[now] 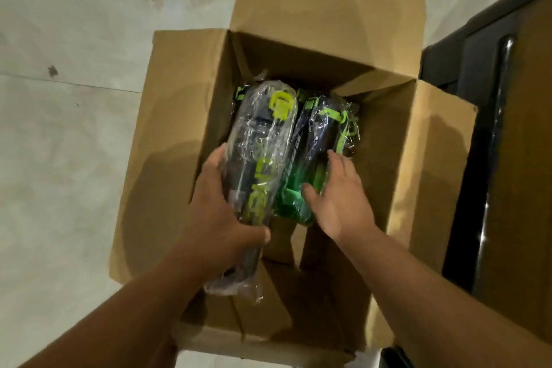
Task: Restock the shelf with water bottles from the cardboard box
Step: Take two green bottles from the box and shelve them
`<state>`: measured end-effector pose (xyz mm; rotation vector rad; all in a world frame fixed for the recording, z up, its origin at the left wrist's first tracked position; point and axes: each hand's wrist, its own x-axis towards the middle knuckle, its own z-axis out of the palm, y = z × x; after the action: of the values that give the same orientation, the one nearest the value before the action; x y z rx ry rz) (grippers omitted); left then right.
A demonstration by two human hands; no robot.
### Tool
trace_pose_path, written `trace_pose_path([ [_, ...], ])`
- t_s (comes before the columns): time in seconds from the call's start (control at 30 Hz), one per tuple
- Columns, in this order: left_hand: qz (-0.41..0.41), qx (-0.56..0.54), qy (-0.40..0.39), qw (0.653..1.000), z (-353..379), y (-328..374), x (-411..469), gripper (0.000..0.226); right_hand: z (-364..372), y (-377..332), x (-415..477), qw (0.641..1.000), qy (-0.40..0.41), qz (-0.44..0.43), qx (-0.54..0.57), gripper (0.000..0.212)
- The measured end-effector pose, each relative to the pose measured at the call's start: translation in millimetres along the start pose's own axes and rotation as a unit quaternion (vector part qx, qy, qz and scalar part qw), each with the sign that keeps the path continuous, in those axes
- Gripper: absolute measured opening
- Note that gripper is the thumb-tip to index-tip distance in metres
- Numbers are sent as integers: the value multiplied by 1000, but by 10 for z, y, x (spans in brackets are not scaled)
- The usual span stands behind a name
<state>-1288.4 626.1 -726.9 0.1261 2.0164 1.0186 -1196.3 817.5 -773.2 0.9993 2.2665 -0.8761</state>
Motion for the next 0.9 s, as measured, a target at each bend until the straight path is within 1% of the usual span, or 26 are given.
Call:
trace_pose_path([
  [0.07, 8, -15, 1, 1000, -56, -67, -165, 112, 174, -119, 239, 987, -39, 107, 116, 113],
  [0.1, -4, -30, -3, 1000, -84, -111, -209, 103, 274, -153, 333, 978, -44, 140, 150, 125],
  [0.13, -16, -48, -2, 999, -111, -166, -235, 98, 362, -175, 410, 971, -40, 161, 169, 134],
  [0.2, -18, -69, 10, 997, -163, -306, -279, 98, 503, -173, 526, 965, 1, 185, 188, 142],
  [0.3, 24, -51, 15, 998, -226, -334, -355, 108, 565, -112, 549, 954, 50, 202, 216, 139],
  [0.37, 74, -33, 20, 997, -278, -237, -367, 111, 522, -34, 478, 950, 41, 197, 239, 134],
  [0.43, 98, -43, 19, 994, -348, -151, -380, 117, 388, 0, 335, 946, 8, 191, 263, 128],
  [0.47, 91, -71, 11, 993, -386, -102, -408, 117, 292, 2, 243, 941, -10, 189, 279, 126],
  [0.53, 38, -150, -5, 988, -460, 40, -499, 112, 94, -18, -5, 929, -54, 194, 312, 124],
  [0.6, -6, -210, -7, 978, -548, 248, -665, 119, -168, -122, -368, 922, -85, 202, 320, 124],
  [0.63, -13, -225, -1, 974, -602, 385, -776, 121, -321, -195, -571, 920, -94, 200, 323, 125],
  [0.7, -16, -237, 12, 971, -761, 744, -1063, 120, -725, -417, -1003, 918, -99, 190, 334, 123],
  [0.8, -27, -257, 13, 966, -1110, 1388, -1586, 111, -1456, -905, -1785, 908, -97, 187, 363, 118],
  [0.83, -25, -248, 9, 968, -1254, 1618, -1774, 113, -1701, -1087, -2063, 908, -92, 179, 368, 121],
  [0.9, -5, -217, 0, 976, -1549, 2084, -2178, 128, -2174, -1452, -2630, 915, -75, 150, 368, 127],
])
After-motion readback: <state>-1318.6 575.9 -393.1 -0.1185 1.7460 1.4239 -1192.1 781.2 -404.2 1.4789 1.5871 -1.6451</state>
